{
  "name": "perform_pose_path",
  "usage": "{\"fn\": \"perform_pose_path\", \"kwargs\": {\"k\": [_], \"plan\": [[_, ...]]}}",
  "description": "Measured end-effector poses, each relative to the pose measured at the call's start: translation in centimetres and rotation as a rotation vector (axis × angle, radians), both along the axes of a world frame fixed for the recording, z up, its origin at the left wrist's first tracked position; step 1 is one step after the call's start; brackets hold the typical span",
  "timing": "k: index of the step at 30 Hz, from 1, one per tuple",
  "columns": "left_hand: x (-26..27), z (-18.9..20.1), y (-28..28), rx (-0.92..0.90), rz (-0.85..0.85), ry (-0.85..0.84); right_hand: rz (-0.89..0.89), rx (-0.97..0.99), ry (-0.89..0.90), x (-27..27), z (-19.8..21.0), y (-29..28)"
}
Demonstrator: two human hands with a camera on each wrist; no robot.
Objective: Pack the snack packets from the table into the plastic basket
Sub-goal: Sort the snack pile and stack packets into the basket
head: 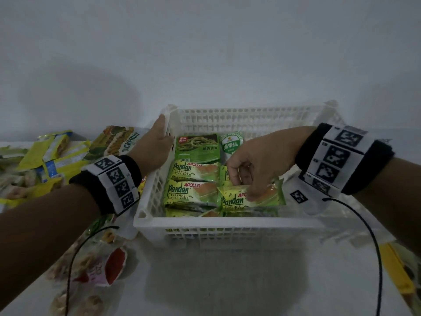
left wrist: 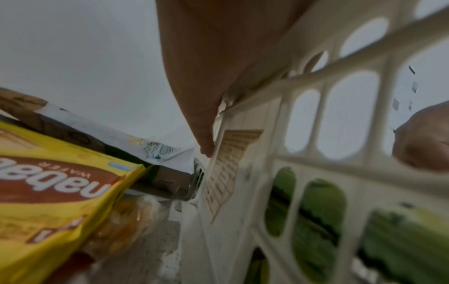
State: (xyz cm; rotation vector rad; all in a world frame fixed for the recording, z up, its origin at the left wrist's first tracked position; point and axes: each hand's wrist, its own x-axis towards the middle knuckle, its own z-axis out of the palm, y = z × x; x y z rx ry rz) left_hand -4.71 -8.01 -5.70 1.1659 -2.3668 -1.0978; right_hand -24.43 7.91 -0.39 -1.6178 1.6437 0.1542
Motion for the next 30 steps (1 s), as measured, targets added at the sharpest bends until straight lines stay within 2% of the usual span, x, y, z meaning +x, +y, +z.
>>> {"fn": "perform_pose_path", "kwargs": {"k": [7, 15, 21, 30], "plan": [[-0.2, -0.8, -0.7, -0.042, -0.011, -0.024, 0.101, 0.014, 0.115, 0.0, -1.0, 0.5], [-0.2, -1.0, -1.1, -0.057, -0.009, -0.049, 0.115, -0.082, 0.137, 0.4, -2.0, 1.3], [-0.1, -1.3, -1.5, -0.079, -0.012, -0.077, 0.184, -0.198, 0.231, 1.1, -2.9, 1.4], [-0.1, -1.3, -1.5, -0.079, 0.002, -0.064, 0.319, -0.251, 0.375, 2.3, -2.8, 1.6]]}}
